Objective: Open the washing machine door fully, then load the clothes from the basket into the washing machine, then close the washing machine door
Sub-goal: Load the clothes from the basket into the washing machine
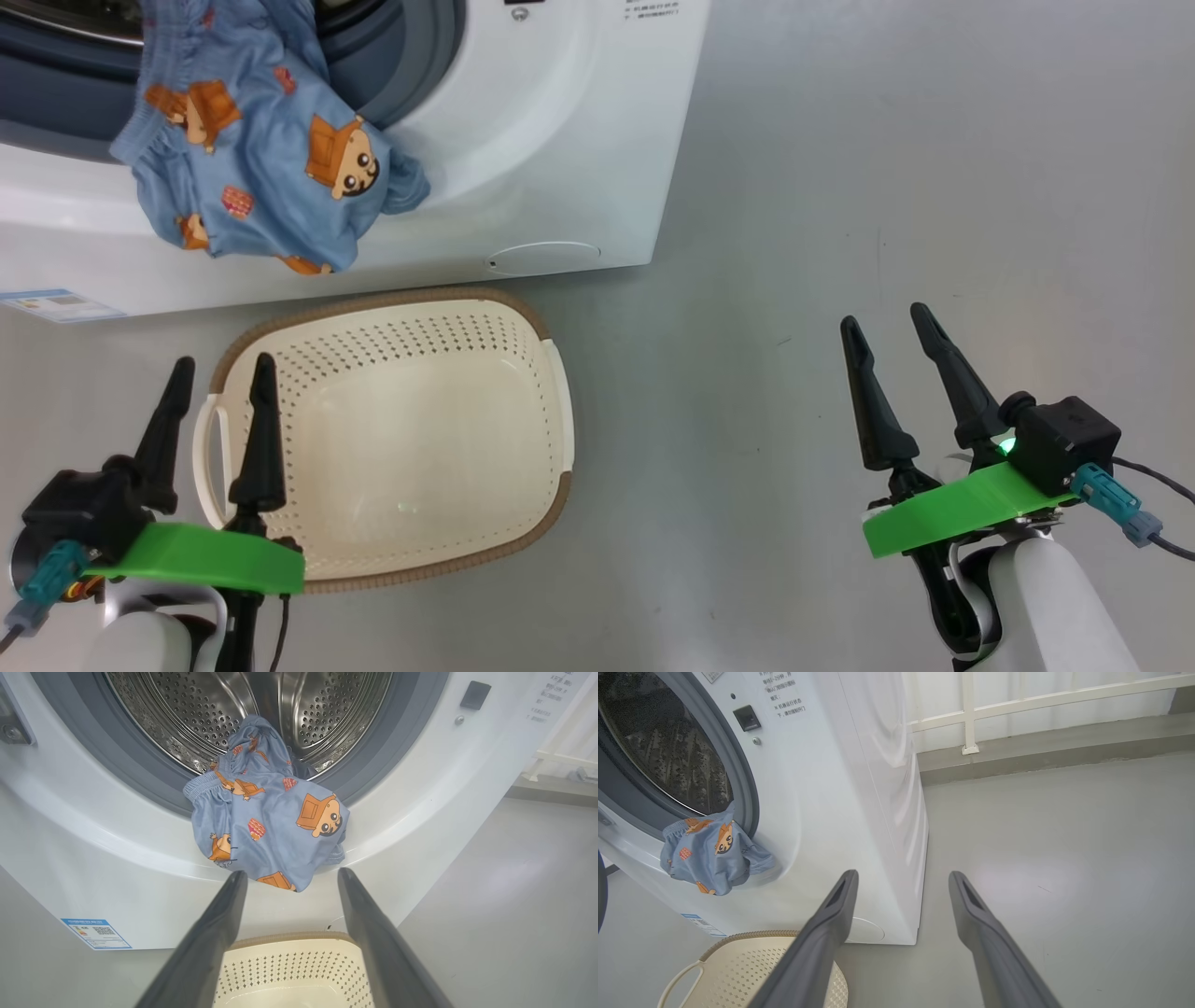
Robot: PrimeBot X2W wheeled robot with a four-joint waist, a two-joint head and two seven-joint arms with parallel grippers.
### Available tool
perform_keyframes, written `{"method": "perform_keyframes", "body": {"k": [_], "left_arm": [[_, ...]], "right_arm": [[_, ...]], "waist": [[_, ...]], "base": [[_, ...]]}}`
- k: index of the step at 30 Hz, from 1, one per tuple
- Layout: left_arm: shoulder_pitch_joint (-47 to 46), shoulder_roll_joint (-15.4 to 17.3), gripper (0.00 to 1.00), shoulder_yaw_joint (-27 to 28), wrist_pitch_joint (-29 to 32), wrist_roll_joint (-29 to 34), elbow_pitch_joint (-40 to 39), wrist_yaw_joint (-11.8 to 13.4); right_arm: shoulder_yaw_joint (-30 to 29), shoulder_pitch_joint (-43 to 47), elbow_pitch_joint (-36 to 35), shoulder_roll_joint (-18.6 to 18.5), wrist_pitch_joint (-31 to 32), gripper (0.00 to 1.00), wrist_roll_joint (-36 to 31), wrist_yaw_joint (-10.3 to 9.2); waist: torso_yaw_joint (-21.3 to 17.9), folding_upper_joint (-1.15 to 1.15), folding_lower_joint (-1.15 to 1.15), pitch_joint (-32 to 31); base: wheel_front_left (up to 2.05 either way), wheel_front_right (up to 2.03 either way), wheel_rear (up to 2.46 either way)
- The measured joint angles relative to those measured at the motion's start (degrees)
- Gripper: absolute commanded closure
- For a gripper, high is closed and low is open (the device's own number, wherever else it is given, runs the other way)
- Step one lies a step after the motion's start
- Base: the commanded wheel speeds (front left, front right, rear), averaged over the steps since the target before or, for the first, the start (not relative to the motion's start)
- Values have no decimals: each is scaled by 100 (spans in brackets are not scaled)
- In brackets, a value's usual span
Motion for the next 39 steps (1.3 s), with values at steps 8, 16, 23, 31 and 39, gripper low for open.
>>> {"method": "perform_keyframes", "body": {"k": [8, 16, 23, 31, 39], "left_arm": [[-7, -111, 0, 162, 0, 119, 82, -142], [-26, -194, 0, 255, 0, 178, 156, -236], [-59, -258, 0, 294, 0, 231, 226, -291], [-94, -290, 0, 338, 0, 271, 341, -318], [-428, -303, 0, 337, 0, 246, 853, -341]], "right_arm": [[9, 0, 15, 0, 0, 0, 3, 0], [0, 0, 12, 0, 0, 0, 3, 0], [-1, -1, 12, 0, 0, 0, 3, 0], [-9, -2, 12, 0, 0, 0, 3, 0], [-2, -9, -18, 0, 0, 0, 3, 0]], "waist": [[-39, 0, 0, -1], [-21, 0, 0, 43], [-4, 0, 0, 85], [-11, 0, 0, 127], [-56, 0, 0, 257]], "base": [[0, 0, 0], [0, 0, 0], [0, 0, 0], [0, 0, 0], [0, 0, 0]]}}
